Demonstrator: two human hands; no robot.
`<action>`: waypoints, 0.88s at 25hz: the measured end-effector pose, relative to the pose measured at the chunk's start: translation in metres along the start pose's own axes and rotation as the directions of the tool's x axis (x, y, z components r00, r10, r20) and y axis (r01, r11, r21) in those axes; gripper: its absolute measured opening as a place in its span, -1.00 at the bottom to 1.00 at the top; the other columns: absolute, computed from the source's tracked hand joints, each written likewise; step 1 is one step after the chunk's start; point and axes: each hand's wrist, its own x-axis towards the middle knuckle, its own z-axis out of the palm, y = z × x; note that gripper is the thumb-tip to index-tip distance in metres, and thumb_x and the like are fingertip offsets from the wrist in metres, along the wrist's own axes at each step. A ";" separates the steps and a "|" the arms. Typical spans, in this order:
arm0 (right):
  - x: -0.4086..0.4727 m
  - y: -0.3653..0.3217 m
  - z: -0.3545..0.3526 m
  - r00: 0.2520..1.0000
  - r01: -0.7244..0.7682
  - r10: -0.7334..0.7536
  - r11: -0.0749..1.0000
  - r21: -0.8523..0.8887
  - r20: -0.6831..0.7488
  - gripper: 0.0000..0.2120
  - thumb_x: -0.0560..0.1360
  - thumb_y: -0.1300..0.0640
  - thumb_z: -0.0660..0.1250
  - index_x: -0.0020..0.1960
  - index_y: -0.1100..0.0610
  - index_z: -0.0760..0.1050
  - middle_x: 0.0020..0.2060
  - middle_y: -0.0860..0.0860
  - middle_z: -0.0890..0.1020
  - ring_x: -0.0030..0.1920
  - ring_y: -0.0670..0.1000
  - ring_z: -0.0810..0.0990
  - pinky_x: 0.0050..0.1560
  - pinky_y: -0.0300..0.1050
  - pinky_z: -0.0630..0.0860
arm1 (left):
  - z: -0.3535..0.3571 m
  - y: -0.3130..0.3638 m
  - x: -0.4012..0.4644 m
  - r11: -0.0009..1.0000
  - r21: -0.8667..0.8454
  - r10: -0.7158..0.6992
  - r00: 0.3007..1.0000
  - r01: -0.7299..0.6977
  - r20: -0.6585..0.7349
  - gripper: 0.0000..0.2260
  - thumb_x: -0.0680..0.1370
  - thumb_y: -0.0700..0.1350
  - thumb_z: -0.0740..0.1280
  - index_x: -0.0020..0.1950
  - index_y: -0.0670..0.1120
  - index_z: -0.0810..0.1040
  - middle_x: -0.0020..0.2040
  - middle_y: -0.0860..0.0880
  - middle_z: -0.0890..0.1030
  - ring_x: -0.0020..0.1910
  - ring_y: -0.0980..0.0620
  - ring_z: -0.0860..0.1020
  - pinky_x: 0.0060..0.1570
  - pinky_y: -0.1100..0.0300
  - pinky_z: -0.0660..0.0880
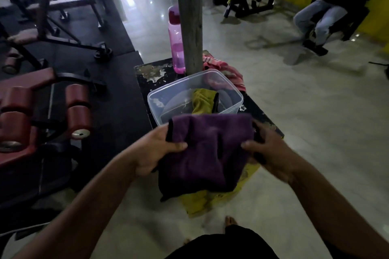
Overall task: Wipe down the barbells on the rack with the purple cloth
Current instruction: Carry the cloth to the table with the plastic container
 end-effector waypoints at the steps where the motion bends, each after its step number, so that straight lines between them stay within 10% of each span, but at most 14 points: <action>1: 0.008 -0.018 0.002 0.994 0.101 -0.101 0.995 -0.002 -0.031 -0.28 0.19 0.13 0.67 0.32 0.07 0.53 0.10 0.17 0.67 -0.01 0.14 0.67 -0.07 0.03 0.62 | -0.003 0.013 0.004 1.000 0.009 0.029 0.999 -0.029 -0.034 -0.61 0.52 -0.39 0.35 0.33 -0.14 0.54 0.19 -0.18 0.66 0.10 -0.12 0.65 0.02 0.06 0.63; 6: 0.024 -0.086 0.024 0.841 0.541 -0.492 0.755 -0.371 0.226 -0.22 0.38 0.44 0.52 0.47 0.01 0.33 0.21 0.02 0.62 0.24 0.03 0.60 0.24 -0.02 0.56 | -0.019 0.066 0.010 0.923 0.076 0.377 0.926 -0.377 0.004 -0.49 0.45 -0.34 0.43 0.35 -0.01 0.51 0.28 -0.10 0.61 0.22 0.01 0.59 0.16 0.09 0.58; 9: 0.028 -0.083 0.027 0.736 0.637 -0.647 0.564 -0.526 0.198 -0.58 0.43 0.56 0.38 0.16 0.18 0.59 0.02 -0.04 0.69 0.10 -0.04 0.63 0.16 -0.06 0.56 | -0.029 0.076 0.008 0.857 0.080 0.514 0.856 -0.509 -0.055 -0.64 0.27 -0.03 0.64 0.03 -0.01 0.72 0.02 0.05 0.72 0.03 0.16 0.64 0.06 0.22 0.57; 15: 0.032 -0.088 0.028 0.650 0.632 -0.757 0.494 -0.597 0.062 -0.63 0.43 0.58 0.32 0.00 0.17 0.64 -0.01 0.07 0.71 0.09 0.02 0.68 0.18 -0.01 0.60 | -0.029 0.073 0.015 0.719 0.369 0.651 0.756 -0.589 -0.064 -0.61 0.43 -0.61 0.28 0.14 -0.26 0.56 0.13 -0.08 0.68 0.15 -0.04 0.64 0.08 0.14 0.58; 22: 0.049 -0.101 0.028 0.811 0.512 -0.583 0.666 -0.543 0.048 -0.76 0.59 0.48 0.12 0.01 0.17 0.39 -0.17 -0.07 0.57 -0.24 -0.03 0.52 -0.25 -0.11 0.62 | -0.052 0.097 0.000 0.784 0.379 0.474 0.868 -0.492 0.147 -0.62 0.56 -0.54 0.18 0.19 -0.14 0.55 0.09 -0.04 0.64 0.05 0.02 0.63 -0.05 0.13 0.62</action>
